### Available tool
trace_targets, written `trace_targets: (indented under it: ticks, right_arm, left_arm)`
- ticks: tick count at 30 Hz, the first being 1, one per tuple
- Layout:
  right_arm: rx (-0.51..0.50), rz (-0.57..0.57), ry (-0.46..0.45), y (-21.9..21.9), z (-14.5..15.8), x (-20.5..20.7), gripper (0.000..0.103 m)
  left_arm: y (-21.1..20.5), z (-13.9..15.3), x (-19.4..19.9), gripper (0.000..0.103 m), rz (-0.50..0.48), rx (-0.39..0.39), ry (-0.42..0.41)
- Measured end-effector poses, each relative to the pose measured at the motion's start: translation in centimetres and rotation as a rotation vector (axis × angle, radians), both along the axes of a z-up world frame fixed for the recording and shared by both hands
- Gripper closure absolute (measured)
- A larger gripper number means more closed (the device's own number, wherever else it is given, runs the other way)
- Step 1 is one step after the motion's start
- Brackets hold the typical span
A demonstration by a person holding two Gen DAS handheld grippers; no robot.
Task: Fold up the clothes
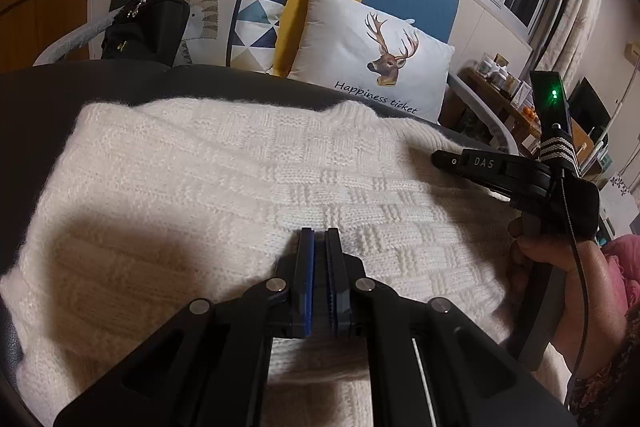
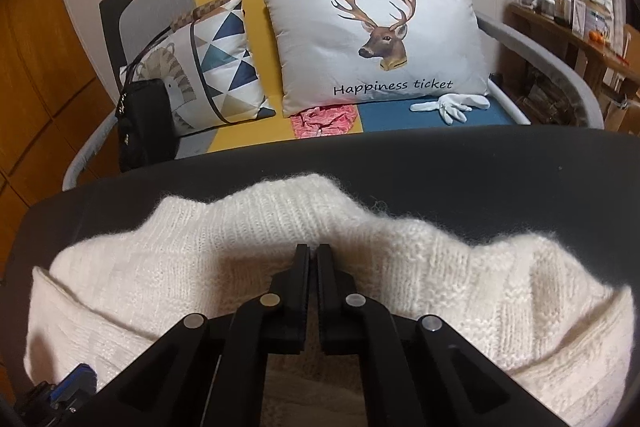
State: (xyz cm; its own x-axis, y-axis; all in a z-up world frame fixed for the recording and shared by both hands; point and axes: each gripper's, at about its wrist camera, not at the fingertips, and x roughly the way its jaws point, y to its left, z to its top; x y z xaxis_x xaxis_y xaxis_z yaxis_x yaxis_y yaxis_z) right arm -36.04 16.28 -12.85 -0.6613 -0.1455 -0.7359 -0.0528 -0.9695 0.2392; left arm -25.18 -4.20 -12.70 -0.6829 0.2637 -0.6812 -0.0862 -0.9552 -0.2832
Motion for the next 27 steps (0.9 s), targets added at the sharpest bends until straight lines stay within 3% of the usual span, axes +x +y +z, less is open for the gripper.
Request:
trace_targets:
  ticks: [3,6,8,10,14,19,27]
  right_arm:
    - [-0.011,0.007,-0.022,-0.1,0.5,0.0,0.103]
    - [-0.037,0.026,0.025,-1.3,3.0,1.0,0.095]
    - [-0.052,0.124,0.063,-3.5,5.1,1.5,0.095]
    - [-0.033,0.231,0.045,-6.1,6.2,1.0,0.095]
    - [0.018,0.343,-0.051,-10.2,4.7,-1.0,0.095]
    - [0.037,0.291,-0.095,-10.5,2.7,-3.5,0.101]
    - [0.011,0.253,-0.057,-10.1,2.3,-4.2,0.102]
  left_arm:
    - [0.0,0.0,0.0,0.098,0.002,-0.003,0.004]
    - [0.0,0.1,0.0,0.098,0.004,-0.006,0.007]
    - [-0.1,0.1,0.0,0.098,0.005,-0.004,0.007]
    - [-0.2,0.1,-0.1,0.097,0.004,0.001,0.007]
    - [0.0,-0.1,0.1,0.097,0.006,0.007,0.009]
    - [0.1,-0.2,0.2,0.097,0.008,0.017,0.012]
    - [-0.1,-0.2,0.3,0.098,0.011,0.029,0.013]
